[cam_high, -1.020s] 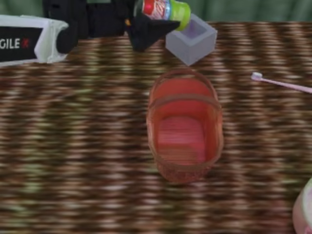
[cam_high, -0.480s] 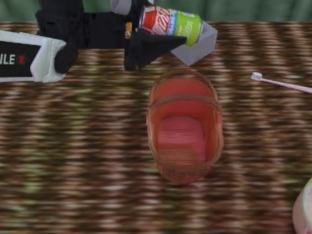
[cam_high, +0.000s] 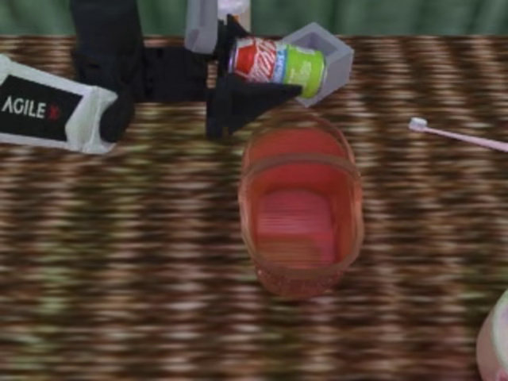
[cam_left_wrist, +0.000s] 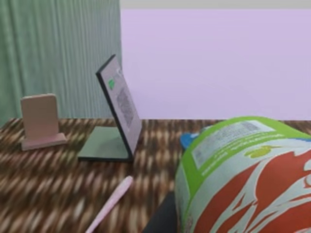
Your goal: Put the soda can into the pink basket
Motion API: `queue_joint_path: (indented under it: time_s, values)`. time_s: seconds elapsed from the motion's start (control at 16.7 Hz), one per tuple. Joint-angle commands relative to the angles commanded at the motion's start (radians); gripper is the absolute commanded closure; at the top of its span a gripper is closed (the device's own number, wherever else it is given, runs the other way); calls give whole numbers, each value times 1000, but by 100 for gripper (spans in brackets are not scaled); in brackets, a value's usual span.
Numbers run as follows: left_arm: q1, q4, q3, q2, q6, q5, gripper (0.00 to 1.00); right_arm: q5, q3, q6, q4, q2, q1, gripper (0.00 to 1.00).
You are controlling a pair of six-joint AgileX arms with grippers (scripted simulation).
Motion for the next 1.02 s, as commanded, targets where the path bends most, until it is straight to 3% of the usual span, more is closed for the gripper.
queue_joint_path:
  time_s: [0.3,0.6,1.02]
  values:
    - [15,205,-53,138,-3,-3,100,0,0,0,0,0,0,0]
    - [17,221,-60,150,-3,-4,100,0,0,0,0,0,0,0]
    - [17,221,-60,150,-3,-4,47,0,0,0,0,0,0,0]
